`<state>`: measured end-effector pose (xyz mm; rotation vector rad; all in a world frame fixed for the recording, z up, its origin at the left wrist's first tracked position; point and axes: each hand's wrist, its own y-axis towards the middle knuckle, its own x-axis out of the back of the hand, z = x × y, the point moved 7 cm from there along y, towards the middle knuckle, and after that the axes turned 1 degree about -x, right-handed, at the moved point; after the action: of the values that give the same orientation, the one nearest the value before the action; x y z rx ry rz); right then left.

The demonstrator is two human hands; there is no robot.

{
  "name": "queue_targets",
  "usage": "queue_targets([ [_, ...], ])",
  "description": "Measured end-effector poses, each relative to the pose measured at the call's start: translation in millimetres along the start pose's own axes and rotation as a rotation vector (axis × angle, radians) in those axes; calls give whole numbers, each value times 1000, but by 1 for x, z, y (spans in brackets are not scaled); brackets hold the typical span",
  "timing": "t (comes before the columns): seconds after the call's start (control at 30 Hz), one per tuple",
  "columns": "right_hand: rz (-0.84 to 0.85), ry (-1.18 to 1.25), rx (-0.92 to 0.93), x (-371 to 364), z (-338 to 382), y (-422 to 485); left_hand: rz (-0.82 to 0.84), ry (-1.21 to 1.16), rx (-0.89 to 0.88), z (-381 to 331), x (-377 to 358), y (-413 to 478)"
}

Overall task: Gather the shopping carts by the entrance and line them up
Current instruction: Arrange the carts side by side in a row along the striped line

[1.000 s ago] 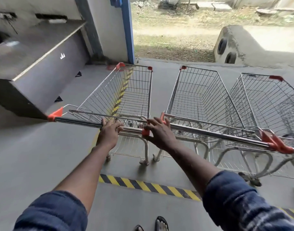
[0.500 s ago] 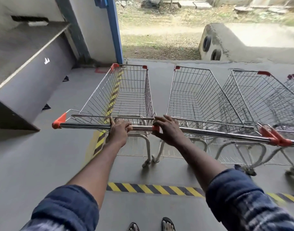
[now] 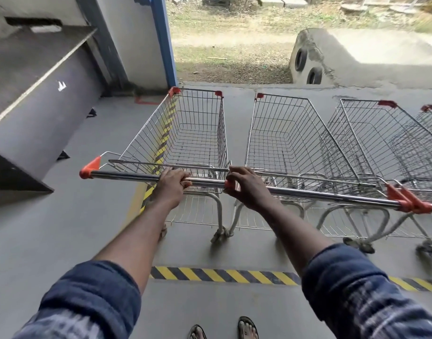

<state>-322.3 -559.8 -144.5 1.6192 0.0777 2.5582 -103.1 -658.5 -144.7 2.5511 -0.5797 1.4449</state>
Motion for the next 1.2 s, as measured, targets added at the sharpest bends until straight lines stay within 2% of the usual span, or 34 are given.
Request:
queue_targets([
  [0.4, -23, 55, -30, -1, -1, -2, -15, 0, -8, -6, 3, -2],
  [0.77, -16, 46, -96, 2, 0, -3, 57, 19, -40, 0, -3, 10],
  [1.0, -7, 28, -124, 0, -2, -3, -23, 128, -18, 51, 28, 9],
  [1.2, -11, 19, -147, 1, -1, -5, 53, 156, 27, 53, 32, 4],
])
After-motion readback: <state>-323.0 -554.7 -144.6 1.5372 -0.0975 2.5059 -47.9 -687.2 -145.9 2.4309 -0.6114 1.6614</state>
